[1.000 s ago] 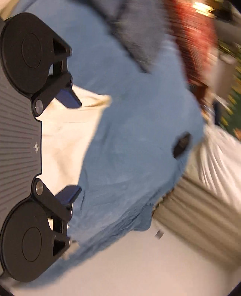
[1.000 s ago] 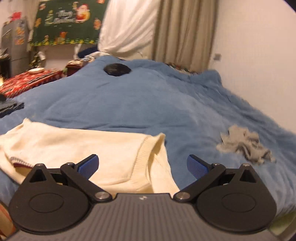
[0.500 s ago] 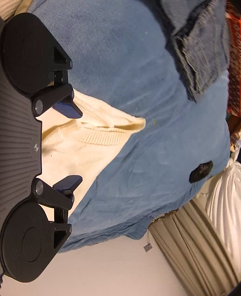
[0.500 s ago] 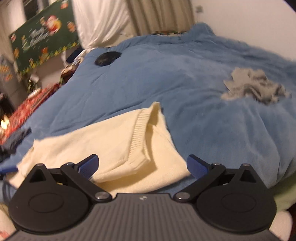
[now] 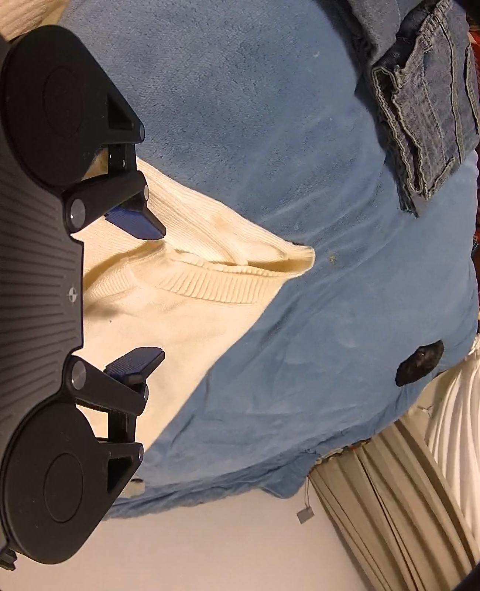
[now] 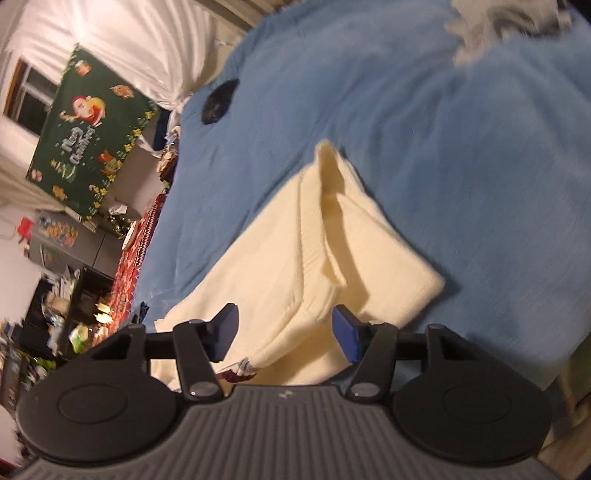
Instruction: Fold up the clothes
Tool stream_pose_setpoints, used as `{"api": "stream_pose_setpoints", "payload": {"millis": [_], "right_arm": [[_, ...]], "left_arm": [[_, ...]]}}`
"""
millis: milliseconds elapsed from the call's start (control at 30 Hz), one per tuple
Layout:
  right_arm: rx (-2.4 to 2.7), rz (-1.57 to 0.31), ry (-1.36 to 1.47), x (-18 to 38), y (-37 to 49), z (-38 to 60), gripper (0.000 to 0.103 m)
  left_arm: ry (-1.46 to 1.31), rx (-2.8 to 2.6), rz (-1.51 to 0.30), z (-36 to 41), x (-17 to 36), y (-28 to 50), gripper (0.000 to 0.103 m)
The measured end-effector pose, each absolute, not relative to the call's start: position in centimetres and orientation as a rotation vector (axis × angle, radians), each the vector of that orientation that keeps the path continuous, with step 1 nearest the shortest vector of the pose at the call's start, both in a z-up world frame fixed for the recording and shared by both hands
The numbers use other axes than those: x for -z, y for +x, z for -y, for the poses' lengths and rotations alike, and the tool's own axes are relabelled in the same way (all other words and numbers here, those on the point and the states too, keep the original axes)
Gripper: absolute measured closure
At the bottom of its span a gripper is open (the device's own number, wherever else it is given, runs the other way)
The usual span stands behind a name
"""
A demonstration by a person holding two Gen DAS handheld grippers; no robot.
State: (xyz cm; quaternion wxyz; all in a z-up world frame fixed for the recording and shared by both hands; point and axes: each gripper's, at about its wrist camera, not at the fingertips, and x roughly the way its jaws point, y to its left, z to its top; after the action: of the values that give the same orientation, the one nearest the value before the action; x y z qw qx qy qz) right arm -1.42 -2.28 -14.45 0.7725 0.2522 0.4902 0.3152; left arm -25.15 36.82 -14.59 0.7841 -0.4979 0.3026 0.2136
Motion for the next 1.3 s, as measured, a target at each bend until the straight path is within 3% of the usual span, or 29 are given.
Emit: {"api": "stream_pose_setpoints", "payload": {"millis": [100, 200, 267, 333, 567, 733, 800, 867, 933, 1000, 1067, 1200, 1300], "right_arm": [[-0.654, -1.097, 0.613, 16.1, -0.2, 2.0, 0.049], [-0.618, -1.134, 0.664, 17.6, 1.0, 1.5, 0.081], [-0.585, -1.123, 0.649, 18.0, 1.2, 1.1, 0.092], [-0.590, -1.087, 0.639, 17.6, 1.1, 0.9, 0.093], [-0.598, -0.969, 0.540, 14.8, 0.3, 0.8, 0.095], [-0.576, -1.034, 0.481, 16.4, 0.3, 0.2, 0.093], [-0.576, -1.034, 0.475, 16.6, 0.1, 0.3, 0.092], [-0.581, -1.017, 0.468, 16.4, -0.2, 0.8, 0.087], [-0.583, -0.997, 0.448, 16.0, -0.6, 1.6, 0.086], [-0.587, -0.964, 0.403, 15.1, -1.1, 2.2, 0.085], [-0.590, -0.902, 0.326, 13.9, -1.8, 2.2, 0.078], [-0.675, -0.793, 0.166, 11.2, -3.1, 1.8, 0.077], [-0.729, -0.741, 0.100, 10.1, -1.9, -1.5, 0.077]], "left_arm": [[-1.080, -0.465, -0.653, -36.7, 14.8, -24.9, 0.040], [-1.065, -0.483, -0.665, -36.5, 14.8, -24.5, 0.050], [-1.037, -0.510, -0.682, -36.3, 14.7, -24.2, 0.080], [-1.029, -0.509, -0.682, -36.2, 14.6, -24.2, 0.097], [-0.915, -0.580, -0.641, -33.5, 12.8, -25.8, 0.098], [-0.811, -0.598, -0.698, -32.4, 13.8, -25.4, 0.097], [-0.803, -0.600, -0.701, -32.4, 13.6, -25.5, 0.093], [-0.774, -0.608, -0.703, -32.6, 13.0, -25.6, 0.074], [-0.758, -0.611, -0.692, -32.8, 12.5, -25.9, 0.070], [-0.743, -0.616, -0.671, -32.9, 11.7, -26.2, 0.070], [-0.717, -0.608, -0.636, -33.0, 10.5, -26.2, 0.070], [-0.652, -0.522, -0.577, -33.4, 8.4, -24.0, 0.071], [-0.668, -0.427, -0.615, -34.5, 9.3, -19.8, 0.085]]}}
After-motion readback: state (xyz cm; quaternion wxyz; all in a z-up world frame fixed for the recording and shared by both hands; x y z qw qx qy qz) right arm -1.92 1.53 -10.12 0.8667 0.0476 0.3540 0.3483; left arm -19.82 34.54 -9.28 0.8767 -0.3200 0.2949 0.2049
